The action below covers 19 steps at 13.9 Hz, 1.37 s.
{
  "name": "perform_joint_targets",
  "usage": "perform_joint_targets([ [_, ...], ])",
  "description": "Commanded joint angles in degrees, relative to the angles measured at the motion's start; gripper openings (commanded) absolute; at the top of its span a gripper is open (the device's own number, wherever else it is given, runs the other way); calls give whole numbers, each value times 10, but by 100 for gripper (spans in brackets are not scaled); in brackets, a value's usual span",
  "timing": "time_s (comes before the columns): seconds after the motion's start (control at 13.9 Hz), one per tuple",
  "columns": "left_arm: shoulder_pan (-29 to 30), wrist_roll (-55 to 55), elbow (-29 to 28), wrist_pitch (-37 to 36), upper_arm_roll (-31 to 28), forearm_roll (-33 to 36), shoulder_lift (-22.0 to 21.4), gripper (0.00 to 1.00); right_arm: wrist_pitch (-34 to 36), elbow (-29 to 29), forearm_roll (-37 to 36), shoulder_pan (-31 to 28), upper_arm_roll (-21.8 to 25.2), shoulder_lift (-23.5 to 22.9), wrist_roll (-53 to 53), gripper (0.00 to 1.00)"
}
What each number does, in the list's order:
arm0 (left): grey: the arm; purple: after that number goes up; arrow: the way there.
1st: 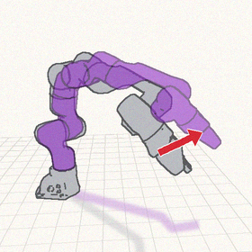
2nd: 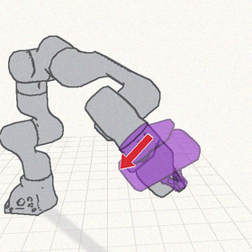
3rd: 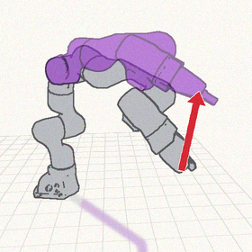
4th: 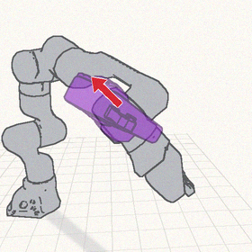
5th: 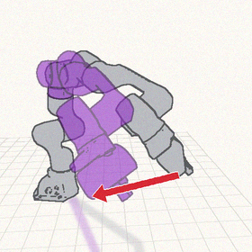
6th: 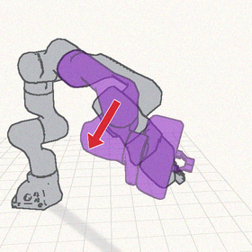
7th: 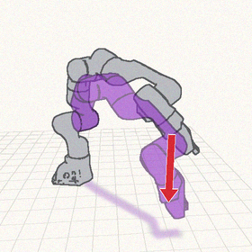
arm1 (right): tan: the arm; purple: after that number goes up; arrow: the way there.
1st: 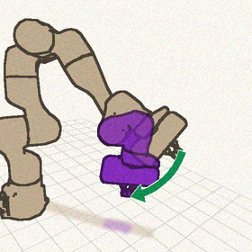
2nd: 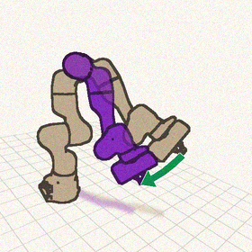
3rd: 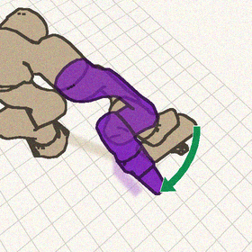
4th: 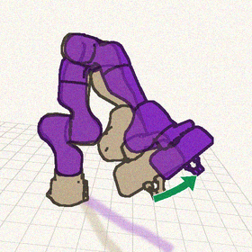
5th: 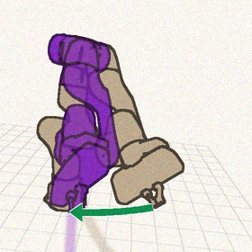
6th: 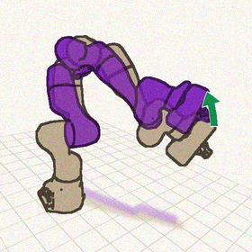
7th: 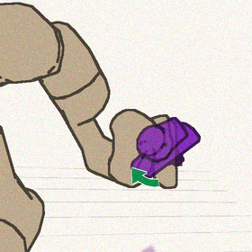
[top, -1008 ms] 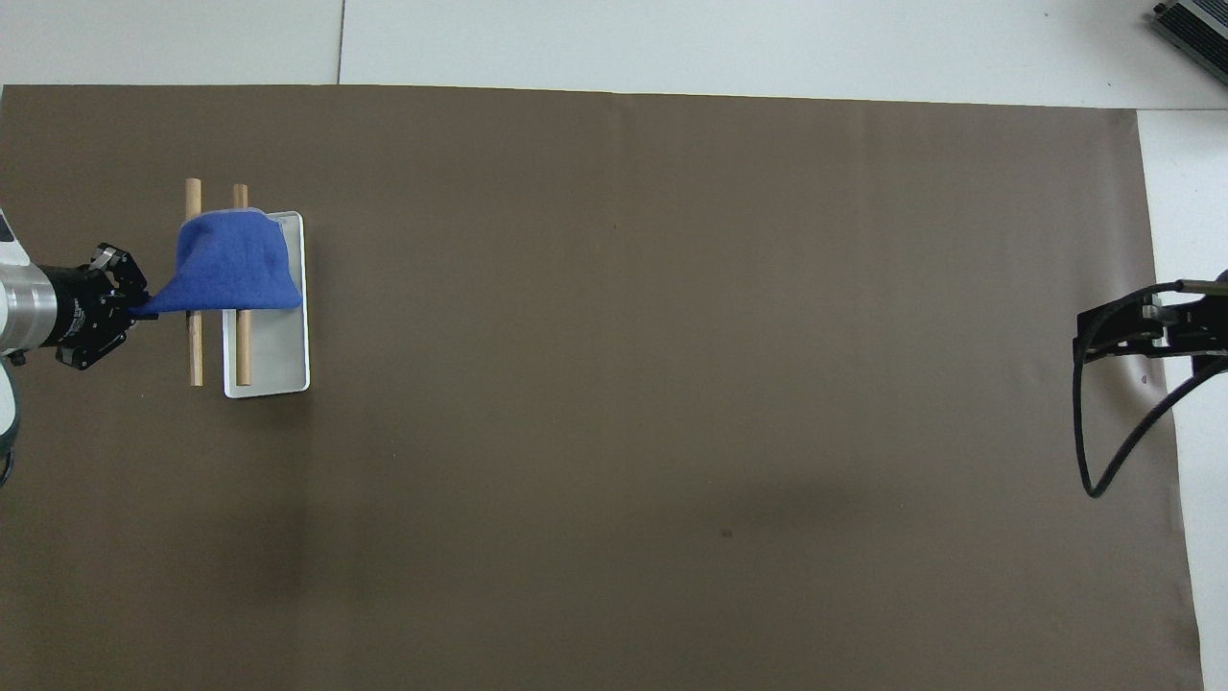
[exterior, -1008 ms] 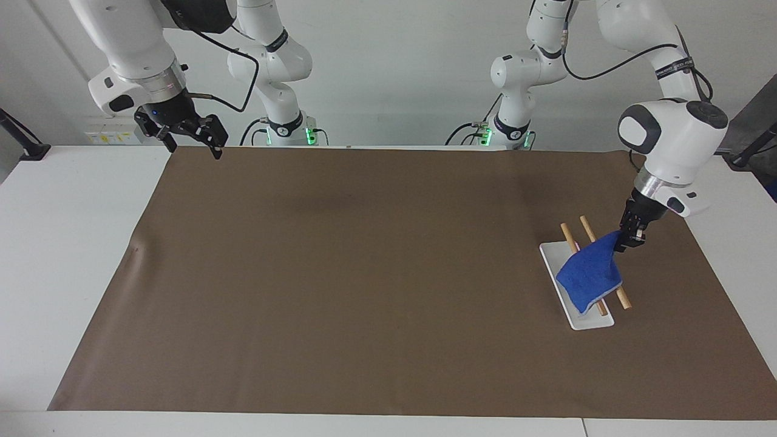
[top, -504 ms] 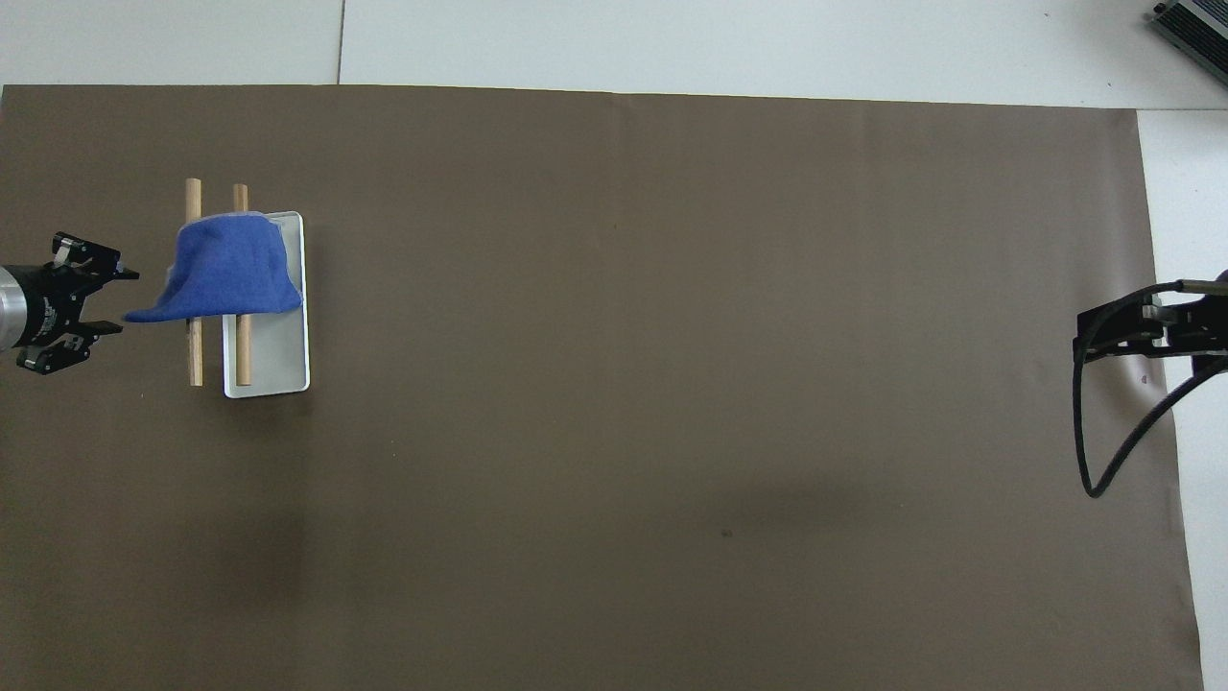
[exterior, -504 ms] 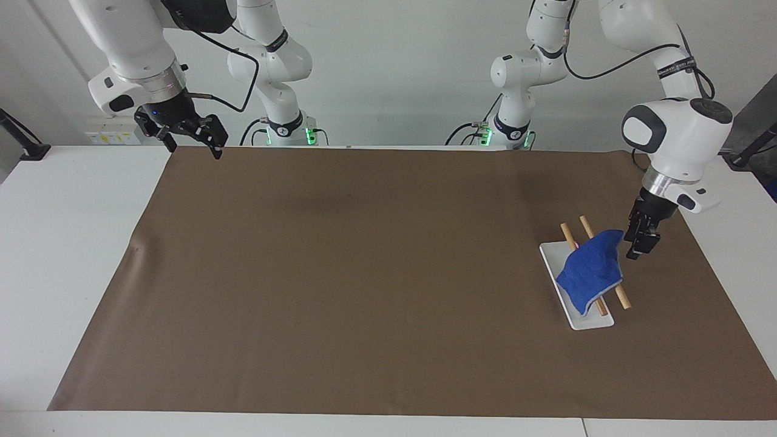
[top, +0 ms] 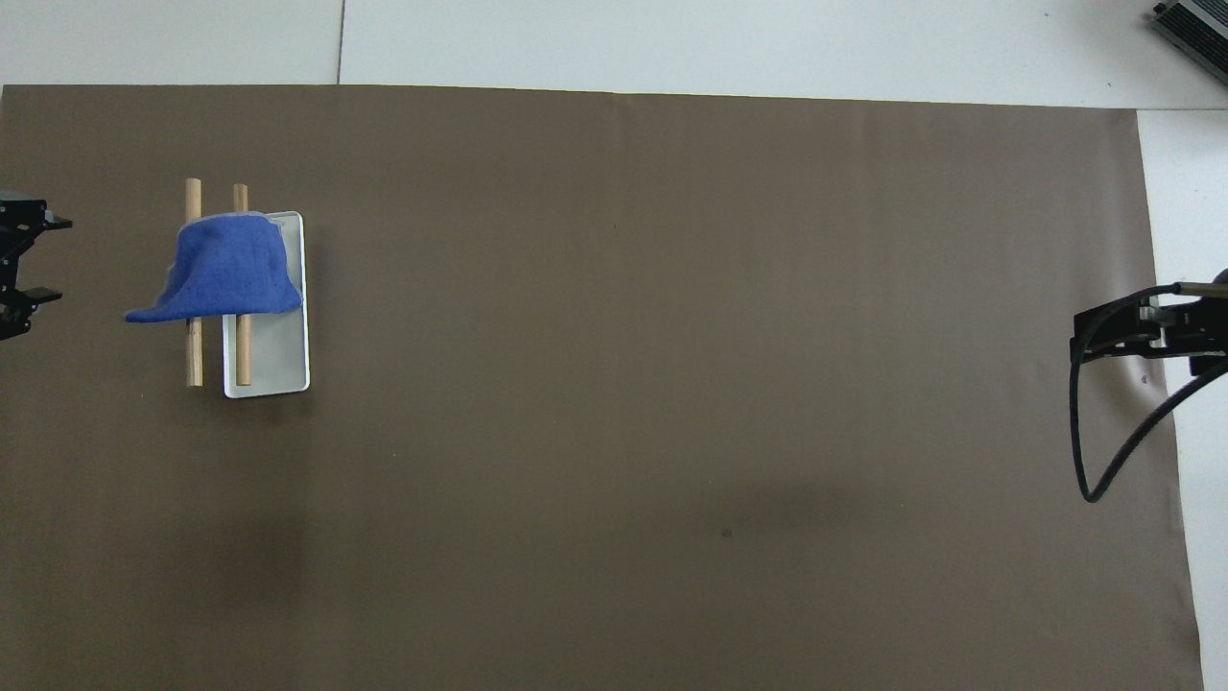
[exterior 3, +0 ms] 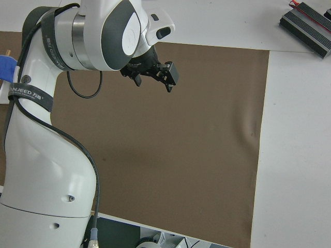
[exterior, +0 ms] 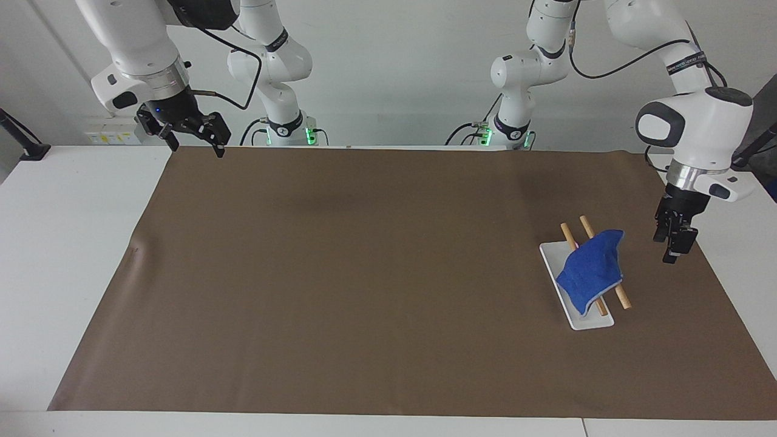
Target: Right arm passes towel to left arm to hang
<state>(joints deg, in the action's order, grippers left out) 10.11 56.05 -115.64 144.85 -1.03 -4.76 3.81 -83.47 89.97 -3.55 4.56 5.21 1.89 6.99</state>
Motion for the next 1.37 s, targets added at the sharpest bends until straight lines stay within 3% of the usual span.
perform_joint_targets([
  [0.0, -1, 16, 51, 3, 2, -11, 31, 83, -6, 14, 11, -9, 1, 13, -17, 100],
  [0.22, -6, 18, 81, -18, 14, -11, 43, 85, -6, 14, 11, -8, 1, 14, -17, 100],
  [0.43, -6, 18, 153, -129, 36, -34, 59, 90, -6, 14, 11, -8, 1, 14, -17, 100],
  [0.79, -6, 15, 206, -307, 77, -46, 51, 92, -6, 14, 11, -8, 1, 13, -17, 100],
  [1.01, -6, 2, 214, -410, 110, -46, 14, 90, -6, 14, 11, -8, 1, 14, -17, 100],
  [1.3, -8, -139, 212, -554, 145, -39, -31, 86, -6, 14, 11, -8, 1, 14, -17, 100],
])
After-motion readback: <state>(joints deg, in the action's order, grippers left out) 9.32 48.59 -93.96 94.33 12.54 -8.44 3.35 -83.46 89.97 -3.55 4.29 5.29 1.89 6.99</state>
